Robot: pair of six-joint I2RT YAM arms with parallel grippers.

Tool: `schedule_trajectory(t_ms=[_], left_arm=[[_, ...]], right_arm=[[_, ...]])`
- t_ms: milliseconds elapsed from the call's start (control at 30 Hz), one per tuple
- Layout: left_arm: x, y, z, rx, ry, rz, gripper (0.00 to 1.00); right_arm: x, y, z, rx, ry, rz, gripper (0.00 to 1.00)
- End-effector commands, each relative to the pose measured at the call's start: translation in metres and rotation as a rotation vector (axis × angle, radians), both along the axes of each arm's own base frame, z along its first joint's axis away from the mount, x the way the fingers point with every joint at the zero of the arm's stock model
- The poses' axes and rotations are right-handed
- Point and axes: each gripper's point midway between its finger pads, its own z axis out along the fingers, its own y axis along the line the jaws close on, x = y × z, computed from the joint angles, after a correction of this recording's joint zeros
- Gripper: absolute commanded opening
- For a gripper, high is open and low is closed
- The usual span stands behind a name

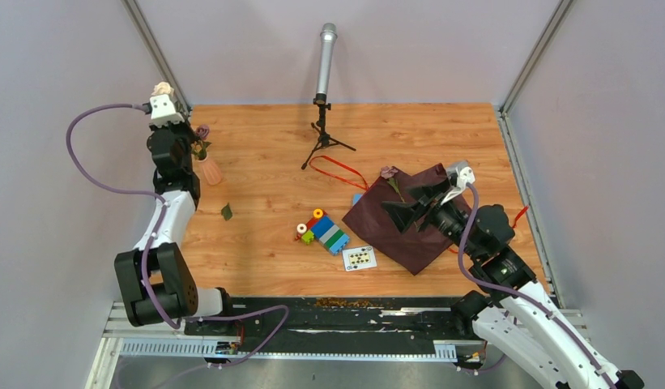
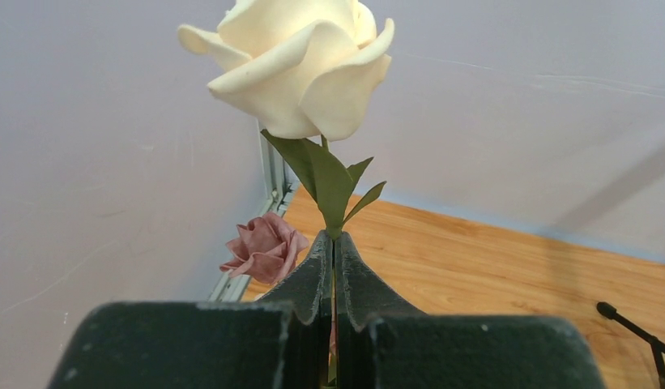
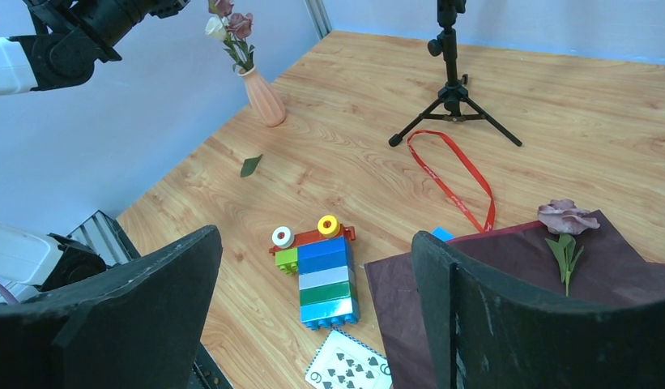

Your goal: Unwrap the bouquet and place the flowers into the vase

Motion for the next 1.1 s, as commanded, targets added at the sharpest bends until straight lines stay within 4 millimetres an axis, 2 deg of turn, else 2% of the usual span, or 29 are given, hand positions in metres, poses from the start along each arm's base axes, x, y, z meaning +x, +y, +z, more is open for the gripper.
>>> schedule_trajectory(t_ms=[0, 600, 1067], left_arm=[[0.003, 0.002, 0.002, 0.013, -0.034, -0.005, 0.00], [0.004, -0.001, -0.034, -0.036, -0.039, -0.016, 0.00], [-0.003, 0.001, -0.078, -0.071, 0.017, 0.007, 0.00]], right_arm=[[-0.003, 0.000, 0.020, 0.044, -0.052, 0.006, 0.87], [-0.006, -0.001, 0.017, 0.048, -0.046, 0.010, 0.87], [-0.006, -0.001, 0.014, 0.045, -0.039, 0.011, 0.87]])
